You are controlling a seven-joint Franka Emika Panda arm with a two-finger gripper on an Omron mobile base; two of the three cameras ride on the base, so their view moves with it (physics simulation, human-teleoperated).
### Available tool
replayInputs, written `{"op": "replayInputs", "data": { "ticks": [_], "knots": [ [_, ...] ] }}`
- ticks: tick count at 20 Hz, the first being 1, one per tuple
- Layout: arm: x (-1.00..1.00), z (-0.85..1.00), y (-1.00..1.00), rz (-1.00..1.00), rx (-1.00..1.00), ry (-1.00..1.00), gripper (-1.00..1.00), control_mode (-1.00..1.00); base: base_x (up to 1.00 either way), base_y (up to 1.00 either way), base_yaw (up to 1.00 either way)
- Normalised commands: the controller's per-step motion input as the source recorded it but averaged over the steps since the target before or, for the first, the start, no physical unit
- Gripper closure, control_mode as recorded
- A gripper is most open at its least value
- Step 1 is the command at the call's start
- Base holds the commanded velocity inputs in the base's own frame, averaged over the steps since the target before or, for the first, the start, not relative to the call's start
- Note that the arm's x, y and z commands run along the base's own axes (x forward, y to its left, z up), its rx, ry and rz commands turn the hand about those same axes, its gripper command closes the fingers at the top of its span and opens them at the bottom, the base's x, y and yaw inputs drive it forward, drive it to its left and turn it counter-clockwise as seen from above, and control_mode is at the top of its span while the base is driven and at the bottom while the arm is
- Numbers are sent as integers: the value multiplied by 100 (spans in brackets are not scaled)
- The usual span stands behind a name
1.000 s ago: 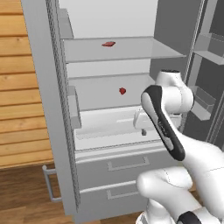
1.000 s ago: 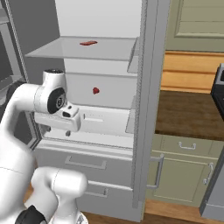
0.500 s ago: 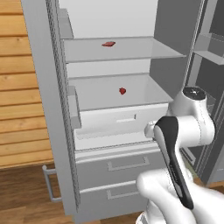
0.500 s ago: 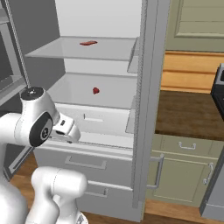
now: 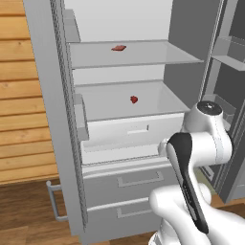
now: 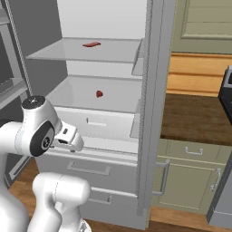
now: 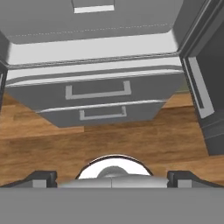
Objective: Take the strawberry from the fridge and place it on top of the pancake, located on the dining counter.
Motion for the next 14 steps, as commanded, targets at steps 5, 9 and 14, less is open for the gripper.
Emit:
{"op": "replayInputs", "data": {
  "ticks": [5,9,14],
  "knots": [
    [-29,-29,0,0,0,0,-100,-100,0,0,0],
    [0,-8,0,0,0,-1,-100,-100,0,0,0],
    [0,0,3,0,0,-5,-100,-100,0,0,0]
  ]
}}
